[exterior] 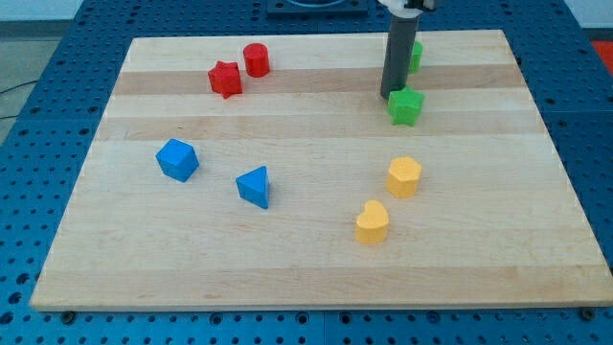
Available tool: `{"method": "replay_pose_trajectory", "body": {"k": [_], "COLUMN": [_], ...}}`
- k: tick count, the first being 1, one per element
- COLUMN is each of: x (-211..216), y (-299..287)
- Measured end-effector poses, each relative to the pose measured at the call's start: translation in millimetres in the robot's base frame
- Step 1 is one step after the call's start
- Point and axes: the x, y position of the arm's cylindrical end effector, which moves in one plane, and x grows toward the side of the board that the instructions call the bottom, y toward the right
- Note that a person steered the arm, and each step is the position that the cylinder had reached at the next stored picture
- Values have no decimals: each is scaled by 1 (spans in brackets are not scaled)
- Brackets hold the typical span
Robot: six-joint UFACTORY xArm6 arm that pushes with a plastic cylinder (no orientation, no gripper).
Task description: Slightly touch the blue blocks
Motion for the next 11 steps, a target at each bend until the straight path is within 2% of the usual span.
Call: {"method": "replay_pose_trajectory", "body": {"k": [1, 3, 4, 6, 7, 8, 9, 10, 11], "x": [0, 21, 27, 122, 126, 179, 179, 141, 123], "y": [26, -2, -87, -126, -168, -171, -173, -181, -224]}}
